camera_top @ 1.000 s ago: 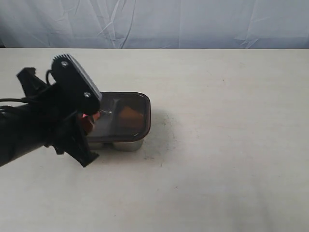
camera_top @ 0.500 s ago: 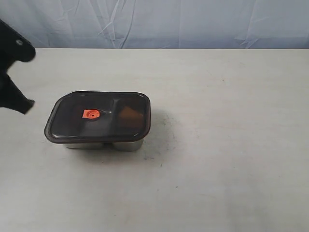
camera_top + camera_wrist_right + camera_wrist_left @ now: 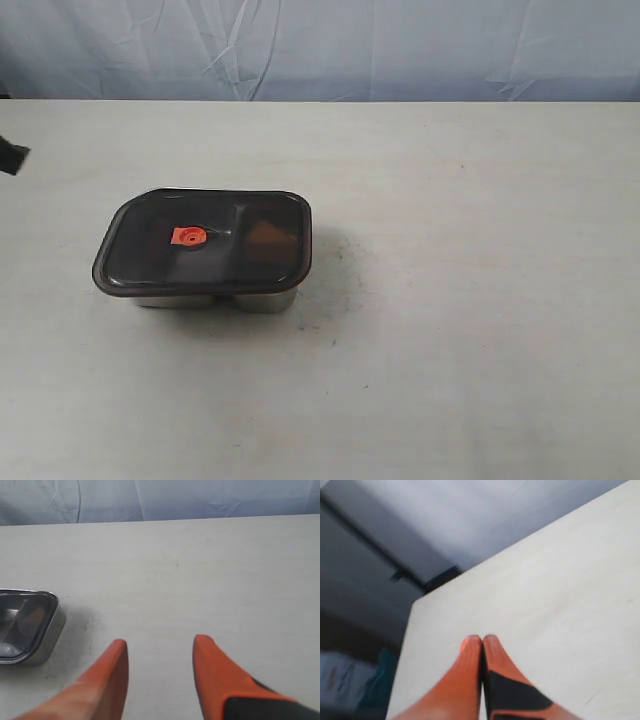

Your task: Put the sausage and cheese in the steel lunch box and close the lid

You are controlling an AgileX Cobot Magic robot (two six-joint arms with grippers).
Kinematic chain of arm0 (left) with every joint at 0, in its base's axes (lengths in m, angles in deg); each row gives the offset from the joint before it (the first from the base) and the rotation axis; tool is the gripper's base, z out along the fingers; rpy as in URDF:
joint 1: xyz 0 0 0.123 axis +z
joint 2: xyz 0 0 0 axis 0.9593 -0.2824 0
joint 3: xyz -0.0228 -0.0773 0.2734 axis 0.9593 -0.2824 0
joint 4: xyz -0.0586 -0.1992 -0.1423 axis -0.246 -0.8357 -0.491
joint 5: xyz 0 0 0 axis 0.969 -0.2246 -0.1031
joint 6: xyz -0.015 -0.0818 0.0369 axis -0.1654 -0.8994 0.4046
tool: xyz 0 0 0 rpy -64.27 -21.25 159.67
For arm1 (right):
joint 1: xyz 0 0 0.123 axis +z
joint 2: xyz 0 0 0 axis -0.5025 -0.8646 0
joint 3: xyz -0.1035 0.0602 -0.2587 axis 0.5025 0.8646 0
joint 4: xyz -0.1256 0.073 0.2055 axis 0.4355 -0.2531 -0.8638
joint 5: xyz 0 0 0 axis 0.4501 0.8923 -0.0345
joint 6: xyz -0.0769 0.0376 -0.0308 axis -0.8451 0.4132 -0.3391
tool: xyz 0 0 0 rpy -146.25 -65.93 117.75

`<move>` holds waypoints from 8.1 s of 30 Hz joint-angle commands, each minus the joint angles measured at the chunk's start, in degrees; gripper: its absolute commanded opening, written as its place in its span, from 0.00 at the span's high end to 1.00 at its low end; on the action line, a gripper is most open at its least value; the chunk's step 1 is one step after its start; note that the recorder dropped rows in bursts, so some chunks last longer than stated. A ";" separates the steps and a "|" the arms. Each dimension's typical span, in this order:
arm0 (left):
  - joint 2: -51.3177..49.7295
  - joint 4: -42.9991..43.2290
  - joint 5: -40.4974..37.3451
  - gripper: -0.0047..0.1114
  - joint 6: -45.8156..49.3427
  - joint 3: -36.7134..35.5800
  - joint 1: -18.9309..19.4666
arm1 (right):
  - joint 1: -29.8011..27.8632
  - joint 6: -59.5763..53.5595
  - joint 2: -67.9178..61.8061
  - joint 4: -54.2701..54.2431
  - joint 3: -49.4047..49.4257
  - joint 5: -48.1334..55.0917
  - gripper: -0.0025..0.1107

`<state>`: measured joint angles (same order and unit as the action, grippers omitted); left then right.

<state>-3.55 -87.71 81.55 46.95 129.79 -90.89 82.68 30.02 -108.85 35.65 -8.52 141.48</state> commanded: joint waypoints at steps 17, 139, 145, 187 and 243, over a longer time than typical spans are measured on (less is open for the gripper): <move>-5.34 0.59 -35.28 0.96 -15.16 9.53 4.77 | -0.04 -0.52 0.37 0.28 -0.37 -1.12 0.61; -24.70 86.69 -68.22 0.96 -109.41 13.78 8.10 | -0.04 3.07 -45.41 -3.51 -0.28 -42.73 0.99; -24.70 82.38 -68.33 0.96 -105.50 13.78 8.10 | -0.04 3.07 -45.41 -3.53 -0.28 -42.83 0.99; -29.39 66.95 -62.25 0.96 -89.58 17.00 8.10 | -0.04 3.07 -73.27 -7.27 -12.90 -51.45 0.99; 41.14 67.62 -61.89 0.96 -91.51 0.99 8.10 | 0.09 -24.18 -24.43 -32.05 3.98 -22.10 0.99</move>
<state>34.22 -20.22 20.07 -44.12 131.02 -82.82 82.88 6.24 -134.92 3.93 -5.05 118.84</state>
